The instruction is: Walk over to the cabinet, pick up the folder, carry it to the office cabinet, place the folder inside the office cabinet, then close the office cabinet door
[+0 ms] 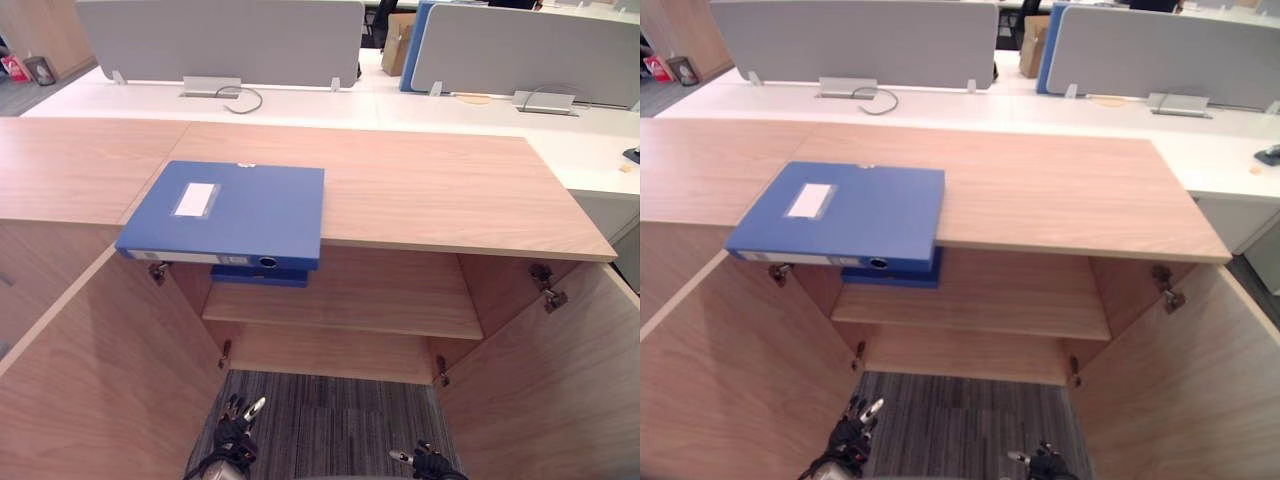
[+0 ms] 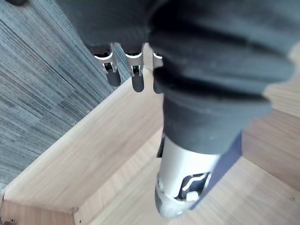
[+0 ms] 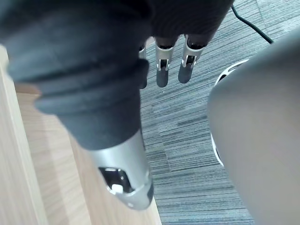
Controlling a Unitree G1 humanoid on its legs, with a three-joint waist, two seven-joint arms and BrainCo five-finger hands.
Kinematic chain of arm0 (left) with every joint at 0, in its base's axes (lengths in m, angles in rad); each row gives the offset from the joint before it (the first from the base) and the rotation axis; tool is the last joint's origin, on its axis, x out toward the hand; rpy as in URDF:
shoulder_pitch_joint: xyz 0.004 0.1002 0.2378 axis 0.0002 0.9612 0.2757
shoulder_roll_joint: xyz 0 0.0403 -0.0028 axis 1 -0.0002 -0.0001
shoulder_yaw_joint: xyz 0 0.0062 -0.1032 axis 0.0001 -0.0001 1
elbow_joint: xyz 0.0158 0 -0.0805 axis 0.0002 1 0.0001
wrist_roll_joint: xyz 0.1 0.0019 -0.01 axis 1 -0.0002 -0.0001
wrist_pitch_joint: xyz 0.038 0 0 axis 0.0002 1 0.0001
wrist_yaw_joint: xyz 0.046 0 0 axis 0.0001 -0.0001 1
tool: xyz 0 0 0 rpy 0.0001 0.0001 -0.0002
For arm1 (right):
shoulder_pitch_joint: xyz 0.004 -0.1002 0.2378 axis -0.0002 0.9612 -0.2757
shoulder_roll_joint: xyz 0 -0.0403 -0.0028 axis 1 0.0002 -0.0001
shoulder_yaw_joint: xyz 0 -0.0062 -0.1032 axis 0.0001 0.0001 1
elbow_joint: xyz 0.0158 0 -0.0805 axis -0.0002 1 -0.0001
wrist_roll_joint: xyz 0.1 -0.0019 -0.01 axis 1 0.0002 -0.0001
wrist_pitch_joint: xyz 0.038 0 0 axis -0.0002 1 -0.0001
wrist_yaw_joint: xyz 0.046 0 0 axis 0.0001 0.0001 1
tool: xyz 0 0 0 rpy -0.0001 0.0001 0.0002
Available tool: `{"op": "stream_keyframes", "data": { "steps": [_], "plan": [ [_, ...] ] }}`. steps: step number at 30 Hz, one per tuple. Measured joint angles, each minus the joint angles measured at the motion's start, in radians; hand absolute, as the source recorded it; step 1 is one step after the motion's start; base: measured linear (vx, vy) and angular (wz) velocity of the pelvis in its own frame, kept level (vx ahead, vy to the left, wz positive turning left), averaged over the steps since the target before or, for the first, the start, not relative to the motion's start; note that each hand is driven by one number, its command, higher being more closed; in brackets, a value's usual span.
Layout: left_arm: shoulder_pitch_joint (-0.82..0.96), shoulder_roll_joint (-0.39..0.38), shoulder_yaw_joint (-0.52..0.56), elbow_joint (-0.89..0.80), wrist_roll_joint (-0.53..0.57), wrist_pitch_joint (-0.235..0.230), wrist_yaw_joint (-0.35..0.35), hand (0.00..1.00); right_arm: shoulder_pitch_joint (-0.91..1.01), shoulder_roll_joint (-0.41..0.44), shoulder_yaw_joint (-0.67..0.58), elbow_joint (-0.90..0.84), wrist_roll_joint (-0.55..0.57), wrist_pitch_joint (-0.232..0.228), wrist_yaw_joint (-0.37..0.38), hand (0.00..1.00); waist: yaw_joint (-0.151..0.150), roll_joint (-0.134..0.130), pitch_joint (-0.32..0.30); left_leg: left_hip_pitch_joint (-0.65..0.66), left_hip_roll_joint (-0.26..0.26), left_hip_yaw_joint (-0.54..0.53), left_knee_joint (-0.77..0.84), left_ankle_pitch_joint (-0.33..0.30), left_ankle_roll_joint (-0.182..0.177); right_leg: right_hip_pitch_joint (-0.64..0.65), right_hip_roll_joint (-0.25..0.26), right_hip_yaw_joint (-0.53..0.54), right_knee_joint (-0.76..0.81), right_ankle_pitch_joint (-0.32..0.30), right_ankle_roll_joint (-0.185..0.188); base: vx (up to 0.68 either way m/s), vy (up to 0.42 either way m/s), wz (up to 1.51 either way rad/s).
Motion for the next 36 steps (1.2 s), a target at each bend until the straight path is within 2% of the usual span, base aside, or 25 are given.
{"op": "stream_keyframes", "data": {
  "steps": [4,8,11,14,18,22,24,28,30,33,35,36],
  "plan": [
    [0.065,0.015,-0.081,-0.195,0.006,0.005,-0.005,0.00,0.001,0.005,-0.001,0.000,-0.004,0.002,0.001,0.00,0.009,-0.013,-0.002,-0.026,-0.040,-0.039,0.002,0.020,0.010,0.031,-0.028,-0.034,-0.062,0.042,0.020,-0.04,0.116,0.33],
    [0.113,0.014,-0.074,-0.333,0.053,0.004,-0.008,0.00,0.003,0.010,-0.001,0.000,-0.005,0.002,0.000,0.00,0.022,-0.018,-0.001,-0.039,-0.069,-0.099,0.001,0.030,0.025,0.056,-0.053,-0.093,-0.080,0.058,0.030,-0.08,0.109,0.50],
    [0.144,0.005,-0.054,-0.404,0.096,0.004,0.022,0.00,0.004,0.020,0.002,-0.001,-0.002,0.002,-0.009,0.00,0.040,-0.028,0.002,-0.065,-0.088,-0.157,-0.002,0.052,0.040,0.065,-0.069,-0.155,-0.089,0.069,0.035,-0.12,0.032,0.58],
    [0.182,-0.012,-0.024,-0.507,0.140,0.004,0.076,0.00,0.011,0.030,0.005,-0.002,0.000,0.001,-0.024,0.00,0.061,-0.042,0.010,-0.082,-0.103,-0.216,-0.012,0.079,0.032,0.081,-0.083,-0.219,-0.085,0.071,0.037,-0.14,-0.001,0.62],
    [0.189,-0.016,0.006,-0.683,0.253,-0.018,0.208,0.00,0.020,0.041,0.006,-0.004,0.001,0.001,-0.070,0.00,0.085,-0.056,0.019,-0.103,-0.112,-0.280,-0.019,0.095,0.017,0.092,-0.093,-0.283,-0.081,0.071,0.037,-0.13,-0.008,0.48],
    [0.186,-0.016,-0.009,-0.825,0.364,-0.055,0.302,0.00,0.031,0.046,0.023,-0.014,0.009,-0.005,-0.104,0.00,0.090,-0.061,0.018,-0.100,-0.110,-0.291,-0.021,0.104,0.008,0.103,-0.090,-0.297,-0.084,0.071,0.037,-0.05,-0.014,0.12],
    [0.179,-0.013,-0.036,-0.895,0.448,-0.069,0.359,0.00,0.036,0.051,0.025,-0.019,0.027,-0.009,-0.117,0.00,0.090,-0.068,0.015,-0.100,-0.106,-0.289,-0.026,0.107,0.007,0.103,-0.087,-0.296,-0.088,0.071,0.037,0.00,0.000,0.00],
    [0.159,-0.007,-0.099,-0.967,0.561,-0.073,0.417,0.00,0.048,0.054,0.077,-0.028,0.040,-0.010,-0.133,0.00,0.091,-0.086,0.003,-0.097,-0.097,-0.279,-0.028,0.111,0.011,0.103,-0.074,-0.291,-0.105,0.076,0.034,0.05,-0.017,-0.07],
    [0.121,0.000,-0.183,-1.011,0.666,-0.073,0.451,0.00,0.048,0.056,0.102,-0.028,0.038,-0.011,-0.140,0.00,0.092,-0.094,-0.003,-0.097,-0.092,-0.270,-0.028,0.110,0.009,0.104,-0.066,-0.284,-0.121,0.081,0.031,0.05,-0.019,-0.10],
    [0.044,0.006,-0.302,-1.045,0.763,-0.073,0.456,0.00,0.046,0.058,0.102,-0.027,0.034,-0.011,-0.145,0.00,0.090,-0.091,-0.017,-0.095,-0.082,-0.248,-0.029,0.105,0.001,0.103,-0.052,-0.263,-0.147,0.094,0.026,0.03,-0.015,-0.20],
    [0.003,0.006,-0.330,-1.045,0.799,-0.073,0.441,0.00,0.045,0.058,0.102,-0.024,0.026,-0.011,-0.145,0.00,0.090,-0.088,-0.025,-0.084,-0.073,-0.224,-0.033,0.102,-0.003,0.104,-0.043,-0.238,-0.159,0.101,0.021,0.02,-0.012,-0.41],
    [-0.025,0.009,-0.334,-1.045,0.856,-0.072,0.438,0.00,0.045,0.058,0.102,-0.019,0.007,-0.011,-0.144,0.00,0.084,-0.080,-0.036,-0.079,-0.064,-0.207,-0.035,0.097,-0.008,0.100,-0.035,-0.215,-0.165,0.104,0.016,0.01,-0.014,-0.48]
  ]
}}
